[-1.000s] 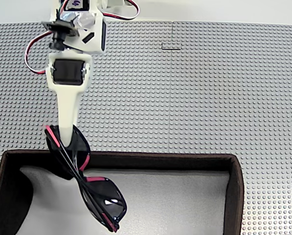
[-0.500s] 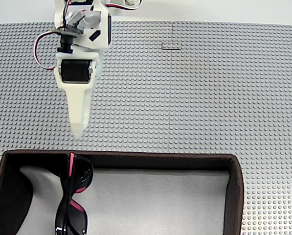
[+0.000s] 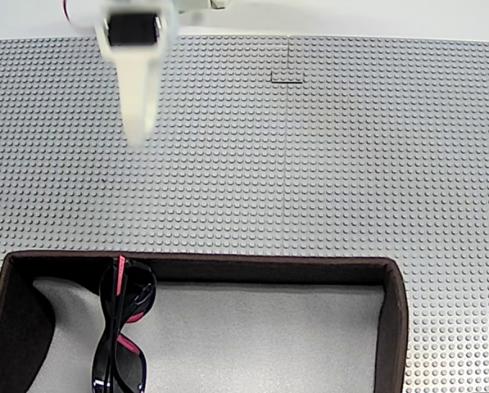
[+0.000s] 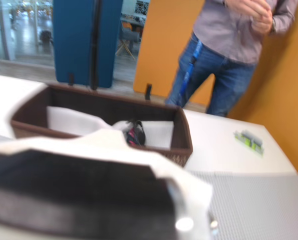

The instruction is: Grasp a glasses and put it in the bin.

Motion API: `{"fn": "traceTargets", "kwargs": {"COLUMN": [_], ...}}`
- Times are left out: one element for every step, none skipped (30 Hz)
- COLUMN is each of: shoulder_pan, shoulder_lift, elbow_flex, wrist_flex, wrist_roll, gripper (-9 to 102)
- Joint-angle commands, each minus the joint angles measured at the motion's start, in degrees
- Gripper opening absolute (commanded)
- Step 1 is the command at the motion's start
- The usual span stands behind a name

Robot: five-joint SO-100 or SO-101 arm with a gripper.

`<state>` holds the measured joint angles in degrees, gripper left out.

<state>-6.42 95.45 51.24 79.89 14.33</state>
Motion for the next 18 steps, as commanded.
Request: {"fn": "traceTargets", "kwargs": {"shoulder_pan": [-1.3,-1.5,-1.8,-2.0,-2.1,-2.1,-1.8,-1.3,-0.5,0.5,1.9,4.6,5.8,6.9,8.2,9.2,9.2,9.2], "shoulder_lift": [18.3,22.8,26.9,31.1,35.0,38.5,41.7,44.6,47.3,50.0,52.6,56.4,58.4,59.9,61.0,64.5,66.9,69.9], "elbow_flex": [14.6,19.2,23.5,27.6,31.7,35.6,38.7,41.5,44.6,47.6,51.0,56.2,58.4,60.0,61.0,63.5,65.0,66.8], "wrist_flex": [-5.5,-8.1,-10.4,-12.3,-13.9,-15.2,-15.8,-15.8,-16.3,-17.1,-18.7,-22.1,-24.1,-25.6,-25.9,-24.9,-24.0,-23.0], "wrist_roll": [-2.0,-3.3,-4.6,-5.8,-7.2,-8.2,-9.0,-9.9,-10.9,-12.2,-13.8,-16.3,-18.2,-20.0,-21.2,-22.6,-23.3,-23.8], "gripper": [20,20,19,17,16,16,16,15,15,14,12,12,11,10,10,10,11,11]}}
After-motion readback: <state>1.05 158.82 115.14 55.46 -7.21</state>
